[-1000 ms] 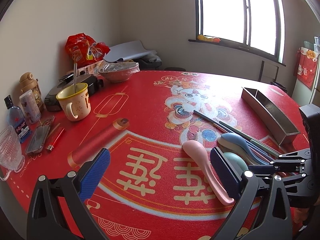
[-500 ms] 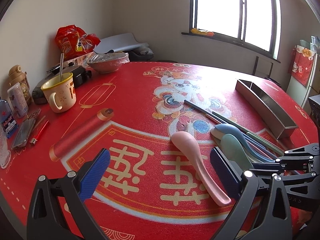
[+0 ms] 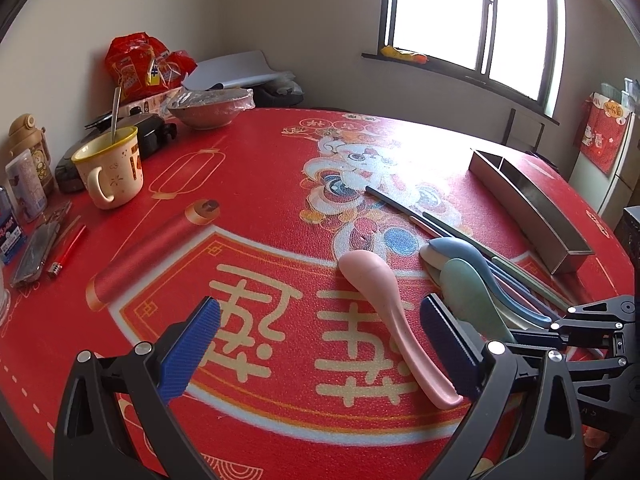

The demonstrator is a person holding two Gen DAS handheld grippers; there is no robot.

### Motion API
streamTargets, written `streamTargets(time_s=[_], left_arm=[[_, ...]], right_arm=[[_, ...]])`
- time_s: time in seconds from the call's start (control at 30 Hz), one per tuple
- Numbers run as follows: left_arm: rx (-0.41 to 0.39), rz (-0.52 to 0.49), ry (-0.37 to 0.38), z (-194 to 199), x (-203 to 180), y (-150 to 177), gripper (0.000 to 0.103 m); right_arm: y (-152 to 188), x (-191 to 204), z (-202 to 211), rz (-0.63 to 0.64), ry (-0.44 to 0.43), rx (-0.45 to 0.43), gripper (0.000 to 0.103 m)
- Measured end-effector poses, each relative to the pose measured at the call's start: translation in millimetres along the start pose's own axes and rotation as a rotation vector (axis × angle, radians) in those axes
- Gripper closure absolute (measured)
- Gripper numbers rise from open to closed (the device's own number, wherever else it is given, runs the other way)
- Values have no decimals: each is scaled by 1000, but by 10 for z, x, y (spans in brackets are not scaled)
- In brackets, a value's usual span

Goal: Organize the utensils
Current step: 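Lift the teal spoon with the right tool while the left tool grasps the pink spoon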

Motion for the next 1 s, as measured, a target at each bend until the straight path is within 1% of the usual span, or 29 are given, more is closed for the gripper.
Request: streamTargets(time_s=[0.1,0.17,0.37,0.4,0.43,0.53,0.67,0.73,0.8,0.83,0.87,0.93,0.97,1.0], left_arm=[[10,-6,13,-9,-17,15,6],[17,-20,10,-22,-46,25,6],[28,-56,0,-42,-114,48,7],[28,-56,2,-41,-110,48,9],[31,-54,4,-45,-110,51,14],[53,-57,-2,-84,-113,59,23],[113,-83,28,-159,-176,68,27],[151,-78,49,-207,-198,61,31],[180,-57,86,-247,-226,29,32],[201,-36,111,-283,-232,16,34],[222,-18,118,-330,-233,10,38],[246,8,92,-430,-213,12,52],[255,21,82,-469,-199,15,53],[260,38,94,-488,-193,17,54]], right_arm=[[-8,-63,50,4,71,-15,96],[-6,-95,73,12,98,-23,96],[2,-145,77,4,92,-36,96],[2,-150,74,1,87,-36,96],[2,-157,69,-4,79,-37,96],[9,-183,42,-29,49,-36,96],[18,-225,26,-57,30,-34,96],[27,-242,24,-69,19,-37,96],[28,-256,23,-81,13,-38,96],[28,-258,23,-84,10,-39,96],[30,-259,23,-86,8,-39,96],[30,-265,22,-89,4,-40,96],[30,-265,22,-92,1,-40,96],[34,-275,22,-96,-3,-41,96]])
Point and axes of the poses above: each gripper's, at about its wrist camera, not at the fingertips, and z roughly against the way its jaws point, x to its left, y to its underside, the point moved 5 cm from there along -z, roughly the way its jaws point, and after that the axes turned 10 degrees about z, right-handed, at the moved point
